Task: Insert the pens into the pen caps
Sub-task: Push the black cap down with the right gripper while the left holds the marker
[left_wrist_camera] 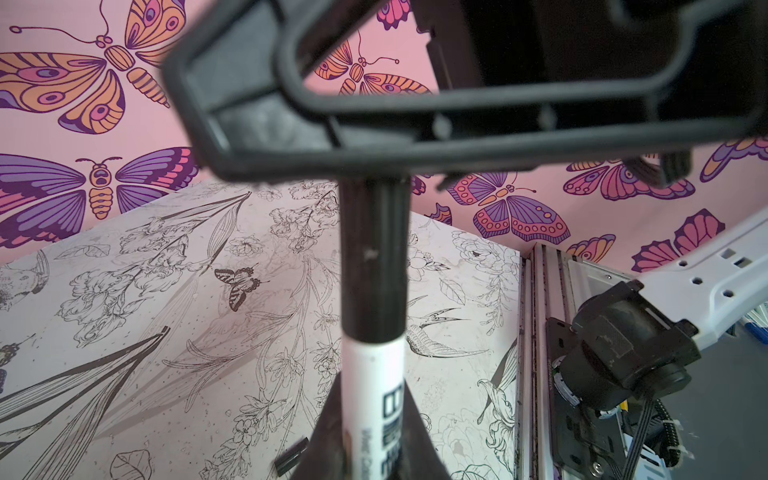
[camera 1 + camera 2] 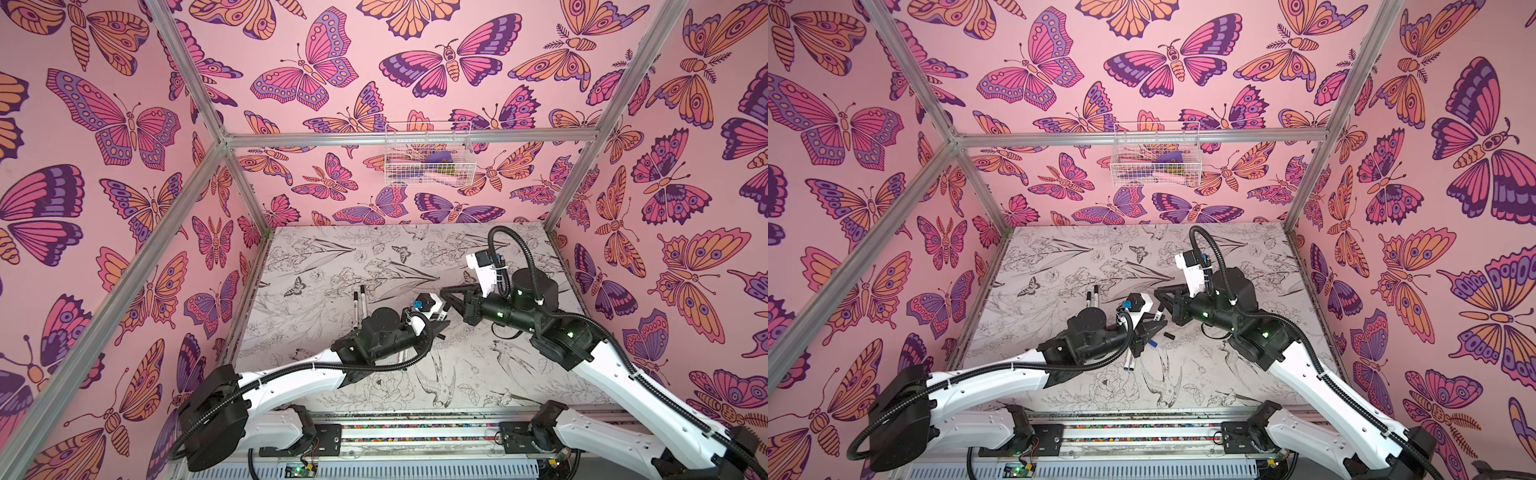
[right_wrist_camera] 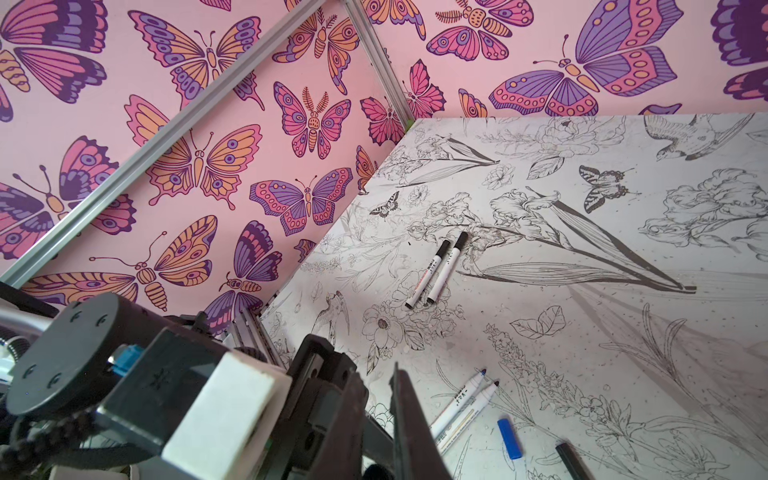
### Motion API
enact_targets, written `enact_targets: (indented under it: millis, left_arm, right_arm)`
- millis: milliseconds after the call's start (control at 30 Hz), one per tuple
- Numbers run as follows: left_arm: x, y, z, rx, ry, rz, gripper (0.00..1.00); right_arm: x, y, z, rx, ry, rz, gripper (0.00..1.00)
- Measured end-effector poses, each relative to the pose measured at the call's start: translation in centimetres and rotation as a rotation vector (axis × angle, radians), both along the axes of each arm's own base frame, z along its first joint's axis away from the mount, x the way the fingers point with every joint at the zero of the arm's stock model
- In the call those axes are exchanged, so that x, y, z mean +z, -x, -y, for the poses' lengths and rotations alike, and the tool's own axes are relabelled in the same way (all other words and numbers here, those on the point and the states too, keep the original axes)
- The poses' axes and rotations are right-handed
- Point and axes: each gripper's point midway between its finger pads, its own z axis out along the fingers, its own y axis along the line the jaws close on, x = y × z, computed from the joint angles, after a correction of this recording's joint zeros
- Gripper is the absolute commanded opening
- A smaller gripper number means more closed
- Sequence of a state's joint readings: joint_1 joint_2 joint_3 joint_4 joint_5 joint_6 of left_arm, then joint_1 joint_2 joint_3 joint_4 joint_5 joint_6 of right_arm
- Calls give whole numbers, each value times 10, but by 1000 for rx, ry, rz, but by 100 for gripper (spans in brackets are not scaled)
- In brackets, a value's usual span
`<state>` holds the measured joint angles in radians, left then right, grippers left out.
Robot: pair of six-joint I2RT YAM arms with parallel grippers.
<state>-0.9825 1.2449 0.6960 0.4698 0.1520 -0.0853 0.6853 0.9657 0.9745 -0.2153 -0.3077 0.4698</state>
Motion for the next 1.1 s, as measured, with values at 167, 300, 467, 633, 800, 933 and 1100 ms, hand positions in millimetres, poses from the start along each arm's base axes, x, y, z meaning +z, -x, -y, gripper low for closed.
enact_targets:
  millis: [167, 300, 467, 633, 800, 933, 1100]
  left_arm:
    - [-5, 1, 0, -1, -25, 2, 0]
    - [-9, 0, -1, 8, -55, 25, 0]
    - [-14, -3, -3, 23, -110, 75, 0]
    - [-13, -11, 0, 40, -135, 105, 0]
    - [-7, -17, 3, 53, -129, 120, 0]
    - [7, -23, 5, 63, -119, 144, 0]
    - [29, -29, 7, 72, -96, 192, 0]
  right_arm:
    - [-6, 2, 2, -7, -17, -16, 3]
    - [-12, 5, 3, -17, -27, -21, 1]
    - [-19, 7, 2, -49, -25, -15, 0]
    - [-20, 1, 4, -99, -36, -4, 0]
    - [-15, -3, 3, -113, -51, 10, 0]
    - [-2, -7, -1, -113, -78, 36, 0]
    - [17, -9, -3, -111, -120, 76, 0]
